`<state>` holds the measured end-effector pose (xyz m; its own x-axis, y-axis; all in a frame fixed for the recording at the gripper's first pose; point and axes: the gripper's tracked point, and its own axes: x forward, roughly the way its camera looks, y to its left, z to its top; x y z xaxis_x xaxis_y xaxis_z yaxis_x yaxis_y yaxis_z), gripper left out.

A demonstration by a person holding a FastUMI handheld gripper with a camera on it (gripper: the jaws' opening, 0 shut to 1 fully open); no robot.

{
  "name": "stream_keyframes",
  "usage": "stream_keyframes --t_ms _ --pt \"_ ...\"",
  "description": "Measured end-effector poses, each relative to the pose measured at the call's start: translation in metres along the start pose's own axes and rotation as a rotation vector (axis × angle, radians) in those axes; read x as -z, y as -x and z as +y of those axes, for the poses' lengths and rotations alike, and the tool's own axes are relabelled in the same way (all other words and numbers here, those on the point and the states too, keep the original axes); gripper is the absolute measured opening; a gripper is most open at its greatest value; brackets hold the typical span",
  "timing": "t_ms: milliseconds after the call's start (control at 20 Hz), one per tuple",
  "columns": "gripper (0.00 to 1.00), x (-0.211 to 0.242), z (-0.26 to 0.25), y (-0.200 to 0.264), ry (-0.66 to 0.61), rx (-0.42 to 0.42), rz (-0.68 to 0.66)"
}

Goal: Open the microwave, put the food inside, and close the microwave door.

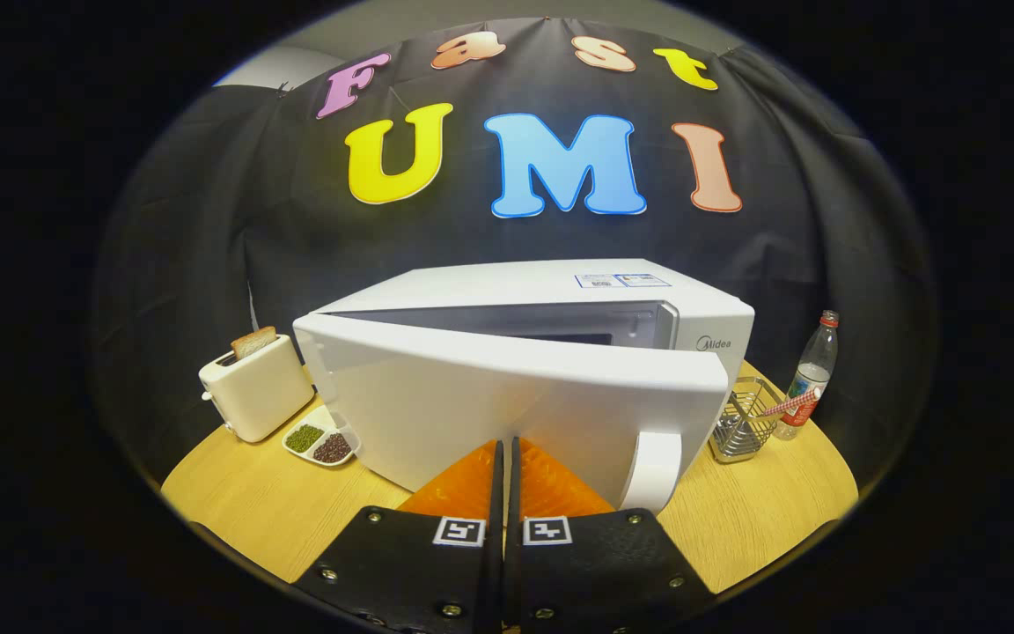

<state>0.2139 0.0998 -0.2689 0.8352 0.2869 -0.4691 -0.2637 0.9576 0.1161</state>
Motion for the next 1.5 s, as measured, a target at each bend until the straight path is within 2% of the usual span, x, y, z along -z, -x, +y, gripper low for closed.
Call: stream_keyframes --t_ms 500,750,950,1100,1300,1500 --pt "0.02 -0.015 -0.008 -0.038 0.017 0.021 -0.022" --pt "0.02 -0.018 -0.007 -0.052 -0.013 0.024 -0.022" --pt "0.04 -0.018 -0.006 -0.053 0.054 0.041 -0.045" --pt "0.04 -0.02 -0.008 -0.063 0.035 0.042 -0.044" --pt "0.04 -0.024 -0.007 -0.048 -0.01 0.068 -0.038" --pt "0.04 -0.039 -0.008 -0.011 -0.006 0.094 -0.089"
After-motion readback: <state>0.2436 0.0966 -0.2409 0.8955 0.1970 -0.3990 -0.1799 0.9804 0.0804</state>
